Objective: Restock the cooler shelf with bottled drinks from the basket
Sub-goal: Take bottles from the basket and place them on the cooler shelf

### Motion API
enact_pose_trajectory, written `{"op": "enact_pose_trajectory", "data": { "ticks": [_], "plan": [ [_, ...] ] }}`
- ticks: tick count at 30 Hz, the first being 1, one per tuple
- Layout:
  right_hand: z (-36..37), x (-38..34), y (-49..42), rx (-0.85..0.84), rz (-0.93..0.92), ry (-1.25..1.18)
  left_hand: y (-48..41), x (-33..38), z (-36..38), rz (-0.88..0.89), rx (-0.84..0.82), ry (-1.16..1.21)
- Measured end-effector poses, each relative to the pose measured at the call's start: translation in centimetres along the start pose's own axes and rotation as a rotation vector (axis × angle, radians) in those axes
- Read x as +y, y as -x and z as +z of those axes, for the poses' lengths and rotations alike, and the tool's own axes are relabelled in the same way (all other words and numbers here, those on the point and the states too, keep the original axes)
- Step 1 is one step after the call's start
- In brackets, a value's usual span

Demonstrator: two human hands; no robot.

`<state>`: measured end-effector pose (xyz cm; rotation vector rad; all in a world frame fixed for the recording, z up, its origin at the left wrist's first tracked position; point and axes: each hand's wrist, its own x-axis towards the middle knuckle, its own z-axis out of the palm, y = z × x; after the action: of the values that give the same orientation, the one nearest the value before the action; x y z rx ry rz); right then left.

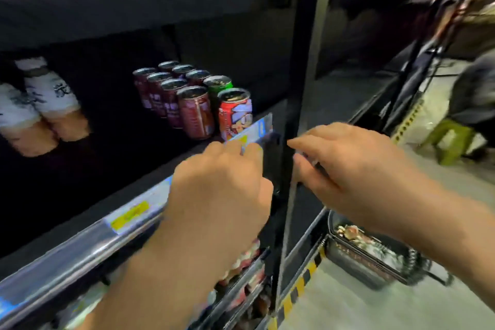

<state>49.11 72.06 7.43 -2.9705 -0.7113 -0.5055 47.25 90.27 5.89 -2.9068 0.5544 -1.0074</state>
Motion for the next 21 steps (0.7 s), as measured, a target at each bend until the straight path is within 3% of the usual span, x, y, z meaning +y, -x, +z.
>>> {"op": "enact_pose_trajectory", "data": {
  "ticks": [6, 11, 21],
  "plan": [
    [1.3, 9.2, 7.3, -0.142, 0.31, 0.067, -4.6, 10.3, 4.9, 0.183, -0.132, 0.259],
    [4.0, 18.1, 12.2, -0.311, 0.525, 0.156, -8.4, 19.5, 12.2, 0.374, -0.347, 0.331],
    [16.6, 39.9, 14.4, -0.399, 0.774, 0.121, -19.1, 34.6, 31.8, 0.411, -0.667, 0.4]
  ]
}}
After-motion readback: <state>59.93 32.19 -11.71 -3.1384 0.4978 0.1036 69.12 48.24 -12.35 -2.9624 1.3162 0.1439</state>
